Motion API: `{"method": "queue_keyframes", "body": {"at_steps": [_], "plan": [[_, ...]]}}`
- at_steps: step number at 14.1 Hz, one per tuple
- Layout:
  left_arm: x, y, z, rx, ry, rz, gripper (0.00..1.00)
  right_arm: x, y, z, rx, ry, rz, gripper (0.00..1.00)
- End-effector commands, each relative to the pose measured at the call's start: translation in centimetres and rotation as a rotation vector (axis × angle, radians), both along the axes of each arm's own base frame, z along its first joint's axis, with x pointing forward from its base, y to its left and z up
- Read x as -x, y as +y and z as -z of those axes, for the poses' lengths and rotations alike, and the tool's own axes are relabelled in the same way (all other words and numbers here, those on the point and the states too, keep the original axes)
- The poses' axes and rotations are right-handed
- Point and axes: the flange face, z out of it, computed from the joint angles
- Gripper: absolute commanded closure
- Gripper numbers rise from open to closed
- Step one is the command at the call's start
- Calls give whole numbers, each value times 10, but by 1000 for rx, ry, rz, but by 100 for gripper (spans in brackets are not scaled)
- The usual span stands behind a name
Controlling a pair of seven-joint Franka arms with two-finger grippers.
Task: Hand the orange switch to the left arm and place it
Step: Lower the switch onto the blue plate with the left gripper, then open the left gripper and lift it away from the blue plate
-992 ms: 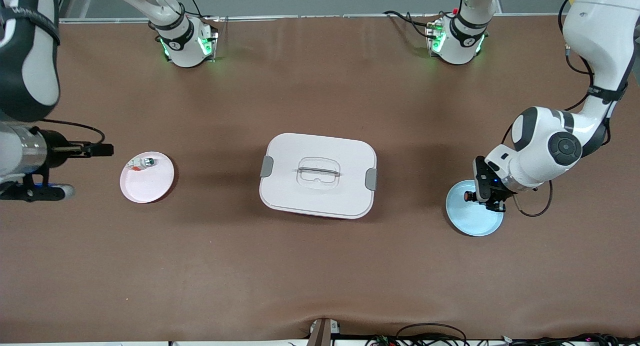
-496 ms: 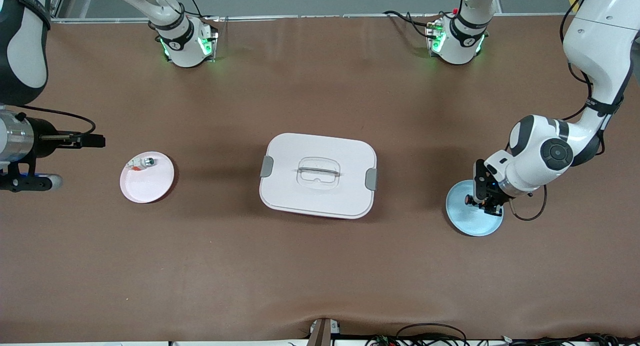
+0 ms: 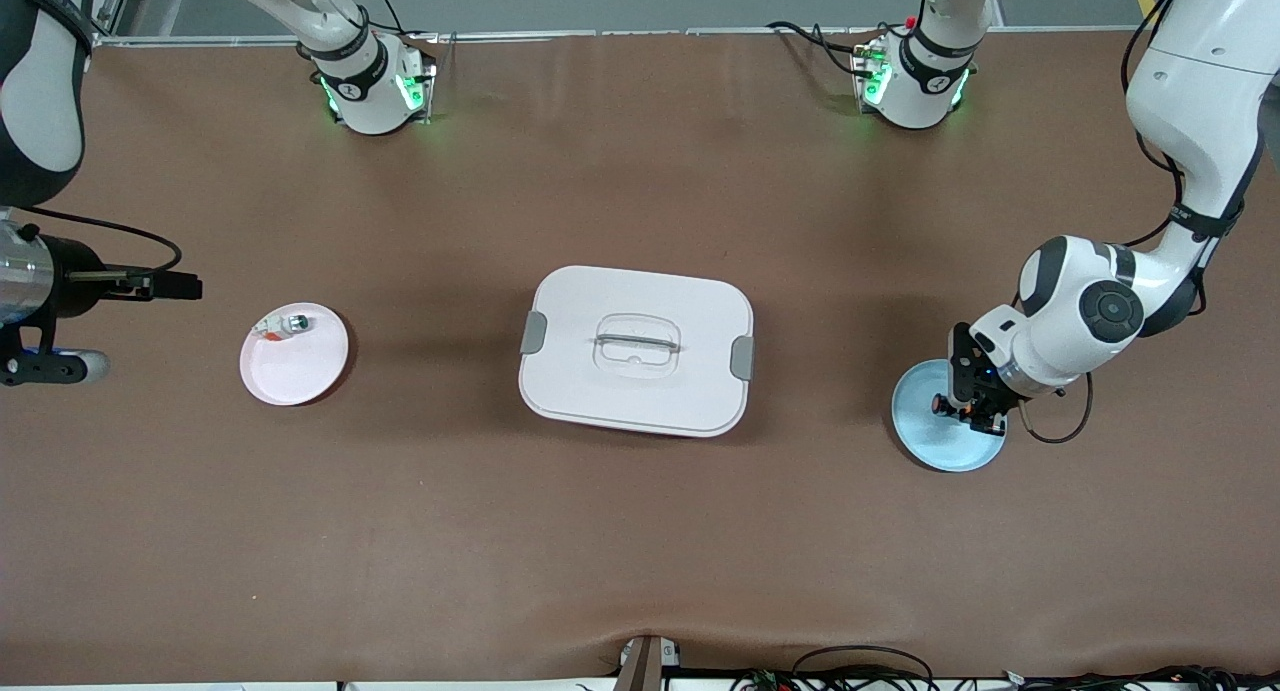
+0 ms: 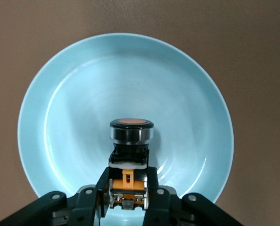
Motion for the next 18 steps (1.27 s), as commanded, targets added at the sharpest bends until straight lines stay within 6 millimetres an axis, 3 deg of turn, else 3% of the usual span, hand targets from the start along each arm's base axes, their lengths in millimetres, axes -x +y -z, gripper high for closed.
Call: {"method": "queue_keyframes", "body": {"at_steps": [1,2,5,8,10,12,18], "plan": [[-4,3,2,1,-18,-22,74,4,-24,-10,-34,-22,46,0],[-5,4,0,1,-25,-32,1,4,-25,-12,-37,-27,49,0],[-8,12,-17,-1,-48,-119,0,-4,-22,-24,-62,-119,50,0],[-10,13,-43,0,-73,-239,0,5,-24,-49,-81,-174,58,0],[-11,14,-65,3,-78,-319,0,14,-8,-83,-76,-266,13,0],[-11,13,-95,30,-75,-395,0,18,20,-93,-33,-289,-43,0],[19,12,-212,55,3,-596,0,20,8,-102,-23,-311,-9,0]]}}
